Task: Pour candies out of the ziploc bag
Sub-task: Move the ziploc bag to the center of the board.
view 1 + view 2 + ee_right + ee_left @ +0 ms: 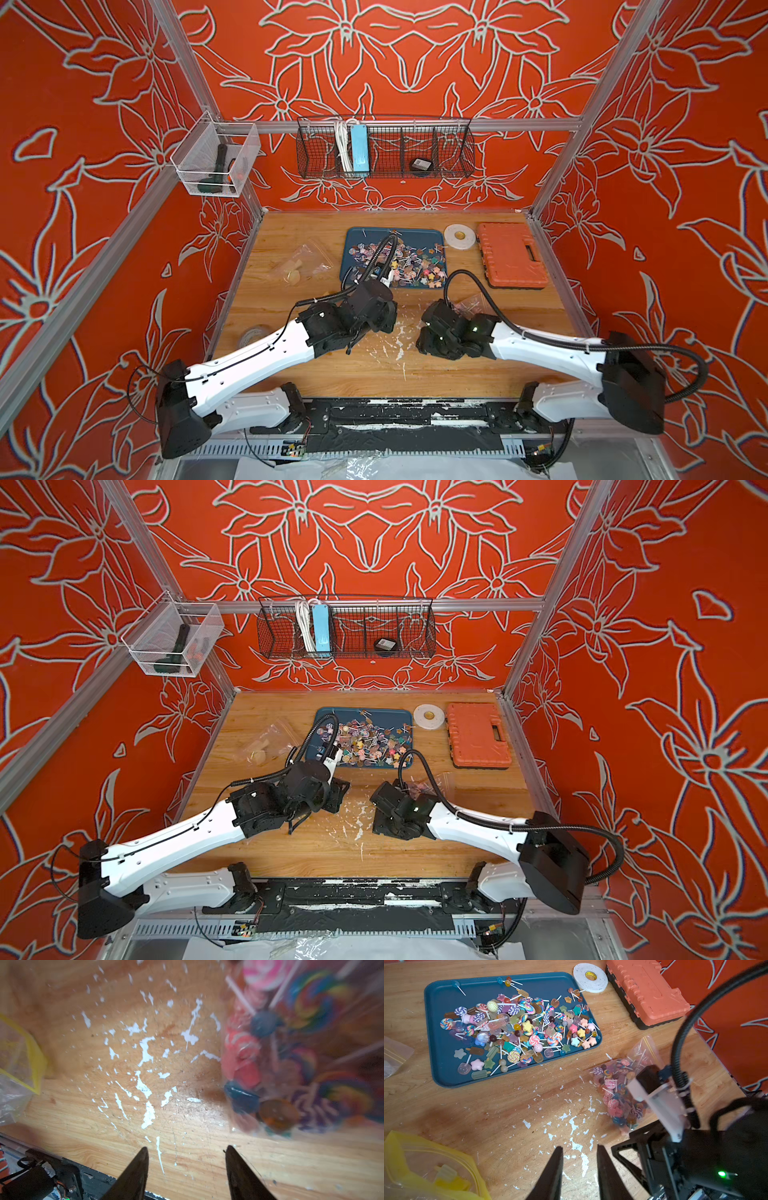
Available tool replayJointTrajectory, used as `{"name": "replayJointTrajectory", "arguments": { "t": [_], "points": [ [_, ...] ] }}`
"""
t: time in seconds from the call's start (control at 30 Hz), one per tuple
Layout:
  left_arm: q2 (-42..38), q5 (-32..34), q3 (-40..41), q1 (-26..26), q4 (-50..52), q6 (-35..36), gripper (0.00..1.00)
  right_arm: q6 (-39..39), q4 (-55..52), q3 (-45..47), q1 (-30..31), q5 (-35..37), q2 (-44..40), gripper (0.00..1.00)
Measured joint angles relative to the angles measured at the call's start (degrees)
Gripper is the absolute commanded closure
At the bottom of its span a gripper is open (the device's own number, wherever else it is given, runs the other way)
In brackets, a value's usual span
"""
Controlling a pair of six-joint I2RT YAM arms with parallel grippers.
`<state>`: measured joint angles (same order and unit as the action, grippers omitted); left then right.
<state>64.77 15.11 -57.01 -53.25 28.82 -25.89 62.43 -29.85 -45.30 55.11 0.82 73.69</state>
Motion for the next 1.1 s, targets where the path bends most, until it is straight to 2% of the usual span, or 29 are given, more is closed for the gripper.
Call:
{"name": "replayJointTrajectory", "arguments": {
  "t": [0.07, 0.13, 0.3, 0.47, 0.6, 0.73, 0.93, 1.1],
  "points": [
    [0.0, -0.22, -0.09, 0.0, 0.22, -0.02, 0.69, -2.84, -4.48, -2.58, -1.57, 2.25, -3.67, 0.4],
    [0.02, -0.83, -0.09, 0.0, 0.17, -0.07, 0.69, -6.23, -7.8, -4.24, -5.7, 3.26, -7.3, 0.41],
    [2.12, -4.44, -0.09, -0.13, -2.14, -0.79, 0.69, -14.78, -13.88, -4.13, -21.33, 3.96, -12.74, 0.43],
    [8.96, -9.14, -0.07, -3.3, -7.82, -2.91, 0.7, -21.81, -15.96, 0.55, -34.67, 2.82, -15.72, 0.51],
    [16.5, -12.09, -0.07, -6.6, -13.07, -5.86, 0.71, -24.85, -15.3, 5.18, -43.63, 0.2, -15.87, 0.53],
    [22.84, -13.55, -0.02, -7.65, -17.59, -9.22, 0.7, -26.91, -12.98, 8.33, -48.46, -2.32, -13.44, 0.55],
    [29.73, -14.36, -0.48, -8.13, -23.34, -11.72, 0.69, -29.09, -9.64, 10.29, -52.02, -4.37, -12.11, 0.56],
    [36.63, -11.47, -8.5, -9.75, -21.59, -12.66, 0.67, -31.04, -7.8, 10.34, -53.2, -6.32, -12.22, 0.56]
  ]
}}
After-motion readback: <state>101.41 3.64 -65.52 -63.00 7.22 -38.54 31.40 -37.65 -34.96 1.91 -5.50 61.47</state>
